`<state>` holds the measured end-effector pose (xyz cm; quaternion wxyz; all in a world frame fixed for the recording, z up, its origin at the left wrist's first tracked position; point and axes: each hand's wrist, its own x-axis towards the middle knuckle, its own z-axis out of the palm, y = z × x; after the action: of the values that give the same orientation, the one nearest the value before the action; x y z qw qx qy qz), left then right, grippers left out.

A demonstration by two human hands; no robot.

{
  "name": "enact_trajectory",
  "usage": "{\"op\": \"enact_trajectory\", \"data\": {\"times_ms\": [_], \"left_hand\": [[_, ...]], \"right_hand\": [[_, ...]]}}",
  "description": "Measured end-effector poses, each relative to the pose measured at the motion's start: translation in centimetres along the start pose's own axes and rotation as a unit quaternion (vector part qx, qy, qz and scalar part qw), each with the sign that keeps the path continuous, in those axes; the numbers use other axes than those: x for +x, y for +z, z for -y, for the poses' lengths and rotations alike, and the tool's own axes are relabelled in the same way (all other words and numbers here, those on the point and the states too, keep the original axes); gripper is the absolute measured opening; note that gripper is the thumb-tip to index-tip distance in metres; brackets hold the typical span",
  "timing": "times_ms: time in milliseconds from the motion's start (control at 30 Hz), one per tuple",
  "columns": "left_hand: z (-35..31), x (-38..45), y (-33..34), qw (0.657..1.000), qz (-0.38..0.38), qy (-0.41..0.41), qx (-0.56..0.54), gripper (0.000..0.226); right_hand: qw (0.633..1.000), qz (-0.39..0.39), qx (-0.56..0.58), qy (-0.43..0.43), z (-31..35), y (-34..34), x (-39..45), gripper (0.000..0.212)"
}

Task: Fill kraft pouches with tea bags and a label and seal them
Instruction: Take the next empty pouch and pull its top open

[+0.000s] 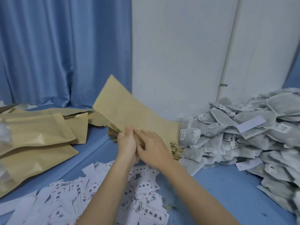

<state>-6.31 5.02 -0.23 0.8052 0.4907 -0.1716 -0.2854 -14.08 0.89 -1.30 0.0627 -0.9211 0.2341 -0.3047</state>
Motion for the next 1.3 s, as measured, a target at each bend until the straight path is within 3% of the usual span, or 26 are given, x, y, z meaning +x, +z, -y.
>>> {"op": "enact_trajectory", "data": {"times_ms": [67,100,167,233,267,333,400,467,533,600,667,733,800,867,967,1033,1100,1200,1300], "left_hand": [[-0.4,-1.2,0.0,0.986,-0.013,0.132,0.097,0.018],[-0.7,-2.0,0.0,0.966,-0.014,0.207,0.155,0.022],[-1.1,-3.2,-0.4,0.906,0.010,0.335,0.260,0.053],[-1.5,-4.3,-1.0,0.842,0.035,0.412,0.346,0.088],[-1.4,-4.7,-1.2,0.808,0.033,0.436,0.395,0.094],[-1.0,-5.4,-1.7,0.745,0.025,0.467,0.475,0.097],[0.0,-6.0,-2.0,0.704,0.035,0.482,0.521,0.097],[1.1,-6.4,-2.2,0.674,0.048,0.470,0.568,0.096],[2.0,-6.6,-2.3,0.635,0.101,0.420,0.641,0.091],[2.9,-6.7,-2.2,0.598,0.190,0.297,0.720,0.088],[3.4,-7.2,-1.7,0.625,0.292,0.152,0.708,0.107],[3.4,-8.0,-0.5,0.721,0.341,0.109,0.593,0.115],[3.2,-8.9,1.1,0.835,0.304,0.148,0.435,0.088],[2.9,-9.6,3.2,0.900,0.233,0.160,0.332,0.055],[2.9,-10.2,5.9,0.934,0.176,0.106,0.293,0.039],[3.3,-10.4,6.9,0.940,0.144,0.106,0.292,0.034],[3.7,-10.5,7.4,0.944,0.107,0.127,0.283,0.035],[4.2,-10.7,7.6,0.965,0.095,0.113,0.215,0.032],[4.8,-10.9,7.7,0.982,0.108,0.060,0.143,0.016]], "right_hand": [[0.981,-0.001,0.179,0.068,0.5,-2.1,-0.5,0.040],[0.950,-0.025,0.289,0.117,1.0,-3.4,-0.6,0.035],[0.842,-0.071,0.504,0.181,1.6,-6.4,-1.0,0.024],[0.741,-0.116,0.636,0.180,1.2,-9.4,-1.8,0.035],[0.706,-0.138,0.671,0.176,0.9,-10.9,-2.4,0.042],[0.700,-0.176,0.665,0.190,0.1,-13.1,-3.9,0.041],[0.730,-0.203,0.613,0.223,-0.8,-13.7,-5.4,0.024],[0.740,-0.233,0.575,0.260,-1.8,-13.1,-6.6,0.038],[0.732,-0.239,0.564,0.298,-2.9,-12.2,-7.6,0.039],[0.710,-0.238,0.568,0.341,-3.9,-11.3,-8.3,0.029],[0.688,-0.236,0.579,0.368,-4.7,-10.4,-8.8,0.027],[0.682,-0.233,0.578,0.383,-5.3,-9.6,-9.1,0.021],[0.685,-0.234,0.573,0.385,-5.5,-9.2,-9.2,0.015],[0.697,-0.229,0.567,0.375,-5.7,-8.8,-9.3,0.008],[0.749,-0.214,0.521,0.349,-5.9,-8.4,-9.7,0.005],[0.796,-0.201,0.464,0.331,-6.0,-8.2,-10.1,0.012],[0.820,-0.192,0.440,0.313,-6.0,-8.2,-10.4,0.010],[0.822,-0.188,0.454,0.288,-6.5,-8.5,-10.8,0.007],[0.794,-0.174,0.510,0.281,-7.3,-8.5,-11.4,0.004]]}}
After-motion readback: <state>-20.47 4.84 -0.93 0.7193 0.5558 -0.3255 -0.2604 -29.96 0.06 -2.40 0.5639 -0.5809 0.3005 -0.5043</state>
